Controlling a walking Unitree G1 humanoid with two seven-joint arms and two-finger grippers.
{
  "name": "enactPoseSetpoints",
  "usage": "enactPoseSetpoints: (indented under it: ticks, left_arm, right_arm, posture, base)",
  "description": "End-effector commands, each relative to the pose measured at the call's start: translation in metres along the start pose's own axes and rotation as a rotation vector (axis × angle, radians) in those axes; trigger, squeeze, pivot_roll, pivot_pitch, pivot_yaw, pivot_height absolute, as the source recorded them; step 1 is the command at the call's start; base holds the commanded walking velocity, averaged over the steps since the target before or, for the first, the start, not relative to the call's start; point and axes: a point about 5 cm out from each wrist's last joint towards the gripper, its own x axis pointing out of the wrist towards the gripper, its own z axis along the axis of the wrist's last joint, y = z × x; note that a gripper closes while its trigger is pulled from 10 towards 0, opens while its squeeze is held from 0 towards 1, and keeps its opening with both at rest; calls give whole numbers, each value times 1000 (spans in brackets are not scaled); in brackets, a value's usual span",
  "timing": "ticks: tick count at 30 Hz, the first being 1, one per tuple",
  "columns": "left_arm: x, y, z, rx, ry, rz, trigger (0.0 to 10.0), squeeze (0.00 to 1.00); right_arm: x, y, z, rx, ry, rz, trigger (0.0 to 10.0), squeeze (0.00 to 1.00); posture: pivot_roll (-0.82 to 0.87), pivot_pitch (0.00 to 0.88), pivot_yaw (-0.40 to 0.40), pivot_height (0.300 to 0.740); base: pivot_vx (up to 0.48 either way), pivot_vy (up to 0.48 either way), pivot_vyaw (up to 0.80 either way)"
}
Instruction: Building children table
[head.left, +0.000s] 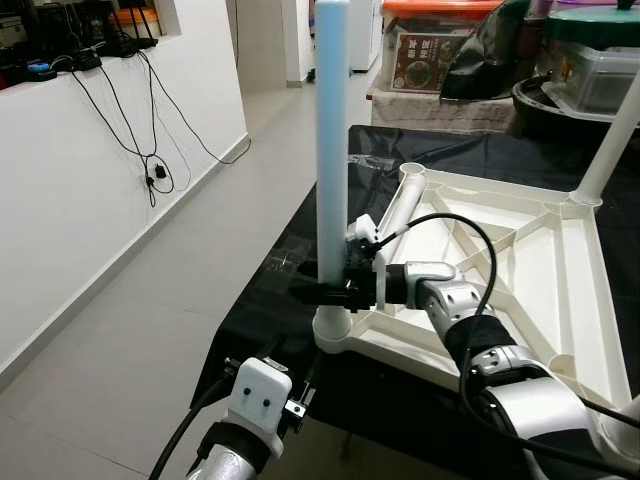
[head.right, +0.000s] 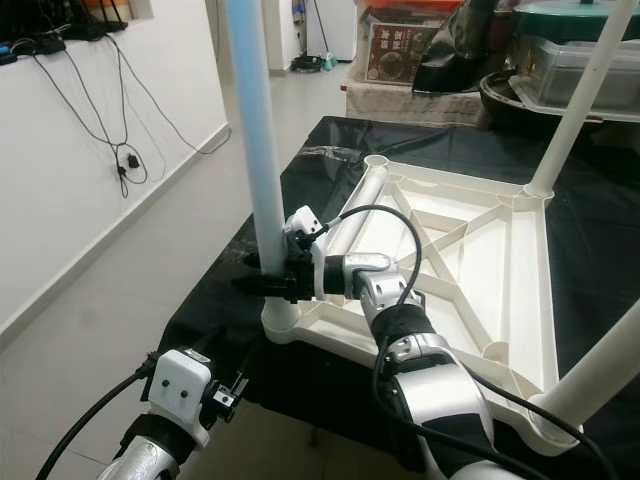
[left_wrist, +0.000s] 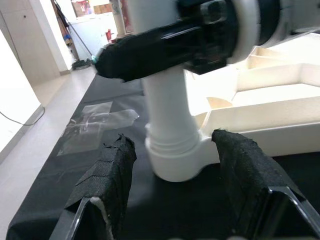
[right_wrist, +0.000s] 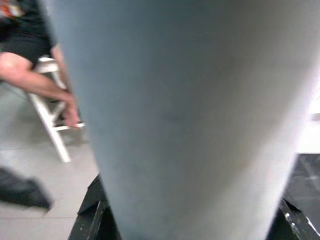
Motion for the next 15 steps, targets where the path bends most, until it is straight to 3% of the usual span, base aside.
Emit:
enactPoseSetpoints:
  ticks: [1,3,4,9,10,11,12,15]
  left_arm:
    - [-1,-1,-3,1,12,0,10000,0]
    - [-1,-1,-3,0,12,0,10000,0]
    - [-1,-1,-3,0,13,0,10000,0]
    - [-1,-1,-3,0,13,0,10000,0]
    - [-1,-1,-4,-1,13,-1,10000,0]
    - [-1,-1,-4,-1,13,-1,10000,0]
    - [-1,-1,-4,-1,15,-1,10000,0]
    - [-1,-1,-4,-1,15,-1,10000,0]
  right_arm:
    - [6,-1,-7,8,0,-102,0,0]
    - [6,-2,-7,4,-11,-143,0,0]
    - [6,-6,-8,15,-16,-229,0,0]
    - [6,-6,-8,15,-16,-229,0,0]
    - [-1,-17,-12,25,-7,-483,0,0]
    - [-1,-17,-12,25,-7,-483,0,0]
    - [-17,-29,-16,46,-17,-813,0,0]
    - [-17,-29,-16,46,-17,-813,0,0]
  posture:
    - [18,0,3,740]
    - [18,0,3,740]
    - [10,0,5,740]
    - [10,0,5,740]
    - [7,0,1,740]
    - [7,0,1,740]
    - [-1,0,11,740]
    - [-1,0,11,740]
  base:
    - [0,0,0]
    - [0,0,0]
    - [0,0,0]
    - [0,0,0]
    - [0,0,0]
    - [0,0,0]
    - [0,0,0]
    - [0,0,0]
